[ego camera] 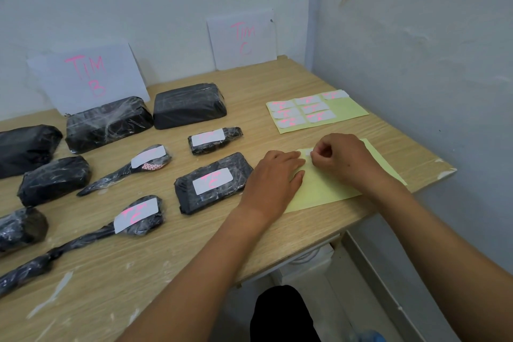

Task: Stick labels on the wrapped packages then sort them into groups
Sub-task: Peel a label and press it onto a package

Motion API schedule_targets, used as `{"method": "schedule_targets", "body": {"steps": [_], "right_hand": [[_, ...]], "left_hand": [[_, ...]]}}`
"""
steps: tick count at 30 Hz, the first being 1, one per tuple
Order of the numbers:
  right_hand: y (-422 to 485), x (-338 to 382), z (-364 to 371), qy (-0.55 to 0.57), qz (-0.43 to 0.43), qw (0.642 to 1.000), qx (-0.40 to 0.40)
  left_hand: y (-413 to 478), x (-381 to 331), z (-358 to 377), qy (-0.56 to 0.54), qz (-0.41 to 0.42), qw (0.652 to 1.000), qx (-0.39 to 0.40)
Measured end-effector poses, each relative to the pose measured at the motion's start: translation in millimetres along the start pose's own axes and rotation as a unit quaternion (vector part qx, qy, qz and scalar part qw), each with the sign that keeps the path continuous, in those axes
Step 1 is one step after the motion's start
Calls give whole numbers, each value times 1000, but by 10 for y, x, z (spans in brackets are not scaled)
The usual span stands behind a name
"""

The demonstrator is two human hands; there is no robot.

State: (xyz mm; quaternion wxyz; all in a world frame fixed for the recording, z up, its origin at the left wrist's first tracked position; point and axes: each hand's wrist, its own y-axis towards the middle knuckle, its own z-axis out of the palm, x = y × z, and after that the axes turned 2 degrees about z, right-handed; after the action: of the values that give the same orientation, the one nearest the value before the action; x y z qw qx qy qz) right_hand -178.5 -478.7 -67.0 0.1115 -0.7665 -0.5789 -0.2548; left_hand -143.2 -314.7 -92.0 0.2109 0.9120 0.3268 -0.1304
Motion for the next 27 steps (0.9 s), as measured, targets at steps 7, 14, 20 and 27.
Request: {"method": "schedule_targets", "body": {"steps": [7, 14, 20, 27], "right_hand": [[-16, -164, -28, 180, 20, 983, -28], [-55, -210, -101, 308, 73, 947, -56], [-53, -263, -97, 445, 148, 877, -101], [0, -268, -120, 615, 176, 745, -189]], "left_hand": [[23, 6, -12, 52, 20, 998, 31], [55, -1, -2, 78, 23, 995, 55], [57, -10, -8, 66, 14, 996, 53], [57, -19, -6, 68, 10, 996, 51]]}}
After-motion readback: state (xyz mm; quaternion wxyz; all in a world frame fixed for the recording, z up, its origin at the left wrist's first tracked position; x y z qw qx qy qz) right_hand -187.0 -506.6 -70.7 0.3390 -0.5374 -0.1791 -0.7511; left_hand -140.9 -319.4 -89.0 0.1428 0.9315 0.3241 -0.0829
